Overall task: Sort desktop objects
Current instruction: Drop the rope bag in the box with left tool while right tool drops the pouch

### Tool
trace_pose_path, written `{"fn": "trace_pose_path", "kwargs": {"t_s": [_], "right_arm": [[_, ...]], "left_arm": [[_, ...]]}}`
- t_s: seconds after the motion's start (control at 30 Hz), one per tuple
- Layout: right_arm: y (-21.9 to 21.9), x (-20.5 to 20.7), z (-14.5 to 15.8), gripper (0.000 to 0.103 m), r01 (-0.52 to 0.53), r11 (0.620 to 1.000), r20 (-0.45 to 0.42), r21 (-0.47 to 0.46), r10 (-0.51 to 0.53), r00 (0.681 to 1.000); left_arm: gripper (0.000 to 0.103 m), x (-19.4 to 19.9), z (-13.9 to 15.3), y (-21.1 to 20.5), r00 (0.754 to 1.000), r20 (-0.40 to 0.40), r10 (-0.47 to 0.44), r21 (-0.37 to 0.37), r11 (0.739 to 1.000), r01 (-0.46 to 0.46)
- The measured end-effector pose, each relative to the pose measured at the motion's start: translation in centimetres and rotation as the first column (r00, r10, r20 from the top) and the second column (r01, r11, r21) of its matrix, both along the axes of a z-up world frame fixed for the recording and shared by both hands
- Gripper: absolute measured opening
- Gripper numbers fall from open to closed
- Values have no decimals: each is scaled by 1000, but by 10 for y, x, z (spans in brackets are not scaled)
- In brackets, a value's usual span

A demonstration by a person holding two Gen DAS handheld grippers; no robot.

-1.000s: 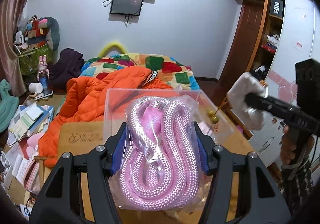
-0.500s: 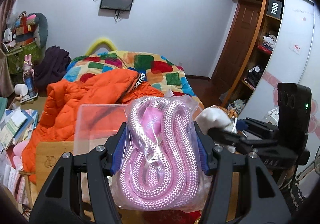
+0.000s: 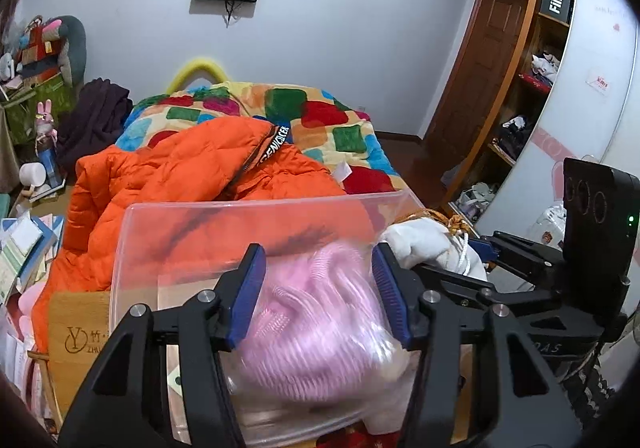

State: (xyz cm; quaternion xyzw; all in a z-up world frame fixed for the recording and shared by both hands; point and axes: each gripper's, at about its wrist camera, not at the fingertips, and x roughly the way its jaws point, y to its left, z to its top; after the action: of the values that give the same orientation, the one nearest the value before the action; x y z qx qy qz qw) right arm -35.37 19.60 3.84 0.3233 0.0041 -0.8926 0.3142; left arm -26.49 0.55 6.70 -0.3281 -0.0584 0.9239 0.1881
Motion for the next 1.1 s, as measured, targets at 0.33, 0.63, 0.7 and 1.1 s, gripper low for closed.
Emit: {"fn": "trace_pose_path", "kwargs": {"t_s": [0.33, 0.63, 0.7, 1.1], "right_arm": [[-7, 8, -1, 57, 23, 997, -43, 70, -20, 999], [-7, 37, 6, 63, 35, 989, -92, 142, -22, 996], [-4, 43, 8, 65, 43, 989, -92, 140, -30, 995], [18, 88, 20, 75, 96, 991, -106, 89, -86, 991]], "left_arm": [[55, 6, 5, 9, 999, -26, -23, -31, 999, 22], [55, 30, 21, 13, 997, -67, -34, -51, 998, 31], [57, 37, 24, 11, 997, -73, -33, -51, 998, 29], [67, 85, 22, -7, 995, -95, 8, -95, 995, -18]]}}
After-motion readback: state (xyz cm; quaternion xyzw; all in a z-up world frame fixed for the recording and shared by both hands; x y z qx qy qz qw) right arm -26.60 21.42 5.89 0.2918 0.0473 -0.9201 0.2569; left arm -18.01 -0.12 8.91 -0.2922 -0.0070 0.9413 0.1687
